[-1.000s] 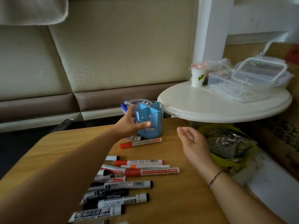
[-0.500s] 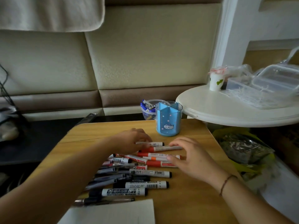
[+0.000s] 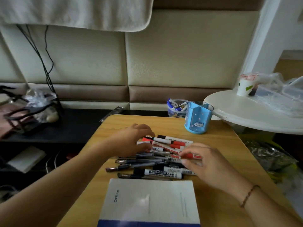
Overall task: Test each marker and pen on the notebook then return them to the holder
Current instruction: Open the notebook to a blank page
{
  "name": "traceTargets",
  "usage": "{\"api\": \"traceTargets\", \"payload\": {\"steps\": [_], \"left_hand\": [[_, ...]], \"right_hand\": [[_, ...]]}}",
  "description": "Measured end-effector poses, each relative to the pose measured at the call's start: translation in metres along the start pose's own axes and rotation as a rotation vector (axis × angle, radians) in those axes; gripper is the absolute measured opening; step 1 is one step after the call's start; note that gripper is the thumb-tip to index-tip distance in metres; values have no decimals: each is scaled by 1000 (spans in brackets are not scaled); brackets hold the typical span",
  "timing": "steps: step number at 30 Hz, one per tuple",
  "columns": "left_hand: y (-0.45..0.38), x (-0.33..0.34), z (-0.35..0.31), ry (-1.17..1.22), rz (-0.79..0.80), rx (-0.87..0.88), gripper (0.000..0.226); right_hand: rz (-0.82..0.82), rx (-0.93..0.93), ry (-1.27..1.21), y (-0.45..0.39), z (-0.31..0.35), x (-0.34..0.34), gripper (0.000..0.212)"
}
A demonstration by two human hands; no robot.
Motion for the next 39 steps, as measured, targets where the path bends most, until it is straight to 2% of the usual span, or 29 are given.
{"api": "traceTargets", "payload": {"steps": [3,5,7,8,12,14,16,18,21,22,23,25,27,30,32,35,37,39], "left_hand": [[65,-15,-14,-73,-59,33,45],[105,-14,-22,-138,10,59,55],[136,-9,-25,-154,94,43,68],[147,-5,-24,-157,118,17,74],[168,-6,-26,-226,19,-56,82],[172,-7,-33,-240,59,-102,81],[172,-8,-45,-299,114,-147,71],[171,-5,-59,-311,181,-204,60],[168,12,-79,-364,216,-144,54],[165,19,-84,-353,169,-114,51],[162,25,-86,-329,114,-100,48],[158,31,-89,-282,35,-119,44],[156,37,-91,-232,3,-194,44],[159,48,-96,-128,-97,-310,46],[163,51,-98,23,-208,-360,42],[169,45,-85,503,-339,-537,36],[178,35,-86,876,-356,-705,53],[181,30,-77,1139,-371,-793,69]], "right_hand": [[81,-78,103,22,32,8,30],[72,-70,212,42,37,10,39],[100,3,216,57,35,11,43],[116,33,185,62,33,13,42],[121,65,178,80,33,9,32],[136,118,183,96,35,0,33],[222,145,136,114,43,-8,33],[250,149,89,139,43,-6,10],[369,72,48,174,56,19,23],[278,8,106,171,56,21,34],[168,16,58,174,57,20,45],[101,-30,117,177,60,17,55],[61,6,113,179,62,14,59],[-76,-39,98,184,56,14,43],[-144,33,-36,191,53,15,44],[-274,105,-183,192,54,7,41],[-294,85,-190,192,56,4,31],[-219,66,-148,194,59,5,35]]}}
Point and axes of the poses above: each hand's wrist, its own y-axis away from the middle knuckle, its own x-axis out of the palm, z = x × y, the point moved 2 cm from there along -y, towards the middle knuckle, and after that the axes turned 13 degrees about -z, right-handed, at the moved point
